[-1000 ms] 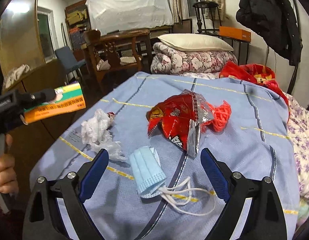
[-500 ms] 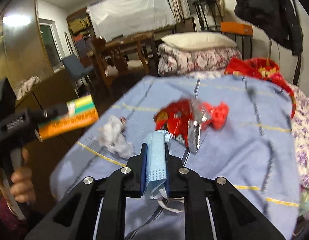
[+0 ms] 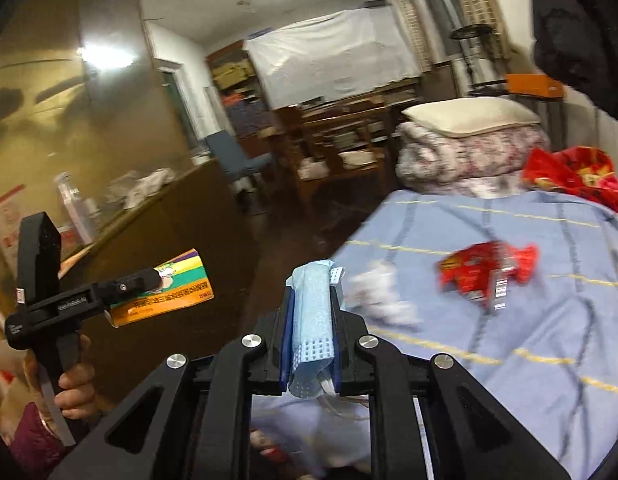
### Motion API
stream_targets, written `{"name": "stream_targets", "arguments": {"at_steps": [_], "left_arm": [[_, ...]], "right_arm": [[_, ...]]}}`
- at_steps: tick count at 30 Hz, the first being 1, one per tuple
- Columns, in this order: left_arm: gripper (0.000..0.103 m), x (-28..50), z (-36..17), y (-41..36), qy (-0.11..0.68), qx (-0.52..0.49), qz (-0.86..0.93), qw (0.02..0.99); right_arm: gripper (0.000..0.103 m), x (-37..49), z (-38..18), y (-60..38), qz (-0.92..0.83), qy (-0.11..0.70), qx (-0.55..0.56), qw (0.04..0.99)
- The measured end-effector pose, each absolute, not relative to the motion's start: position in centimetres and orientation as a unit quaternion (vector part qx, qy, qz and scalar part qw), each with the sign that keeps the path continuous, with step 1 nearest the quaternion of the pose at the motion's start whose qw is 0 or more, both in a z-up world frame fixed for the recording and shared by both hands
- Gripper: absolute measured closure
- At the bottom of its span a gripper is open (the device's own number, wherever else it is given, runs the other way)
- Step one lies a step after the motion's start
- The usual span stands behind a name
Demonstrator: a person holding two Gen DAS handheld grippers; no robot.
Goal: Collect trash
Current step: 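Carry the box and mask to the red wastebasket and open both tools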
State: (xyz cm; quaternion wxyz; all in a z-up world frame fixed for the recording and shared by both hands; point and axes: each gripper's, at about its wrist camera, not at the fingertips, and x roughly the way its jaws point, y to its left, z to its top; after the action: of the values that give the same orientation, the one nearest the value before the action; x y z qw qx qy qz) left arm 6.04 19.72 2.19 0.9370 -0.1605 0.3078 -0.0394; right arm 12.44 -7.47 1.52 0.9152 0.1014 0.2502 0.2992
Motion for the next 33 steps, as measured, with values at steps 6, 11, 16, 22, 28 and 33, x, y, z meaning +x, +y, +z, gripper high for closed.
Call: {"name": "stream_targets", "arguments": {"at_steps": [6,11,16,22,28,33], "left_arm": [[0.046,-0.1,0.4,24.6,0.317,-0.171,0.019,0.933],[0.046,-2.4,-4.5,28.1,0.355,-0.187,0.05,0.914],[0.046,-1.8,-10.7,30.4,0.408,-0.197,0.069,0.889],[0.046,-0.2,-17.2,32.0,0.458,-0.218,0.069,0.859],[0.044,0.8,-21.7,33.0,0.494,-0.243,0.072,0.832],[0.034,0.3,-22.7,33.8,0.5,-0.253,0.077,0.825]], "right_arm": [[0.086,8.3,2.0,-2.3,0.356,0.25,0.073,0.897],[0.086,6.4,0.9,1.9,0.384,0.27,0.037,0.882],[0.086,6.2,-0.9,5.2,0.395,0.3,0.016,0.868],[0.086,7.8,-2.9,7.9,0.394,0.331,0.006,0.857],[0.086,9.4,-4.3,9.8,0.394,0.354,0.001,0.848],[0.086,10.1,-5.3,11.5,0.4,0.369,-0.005,0.839]]}}
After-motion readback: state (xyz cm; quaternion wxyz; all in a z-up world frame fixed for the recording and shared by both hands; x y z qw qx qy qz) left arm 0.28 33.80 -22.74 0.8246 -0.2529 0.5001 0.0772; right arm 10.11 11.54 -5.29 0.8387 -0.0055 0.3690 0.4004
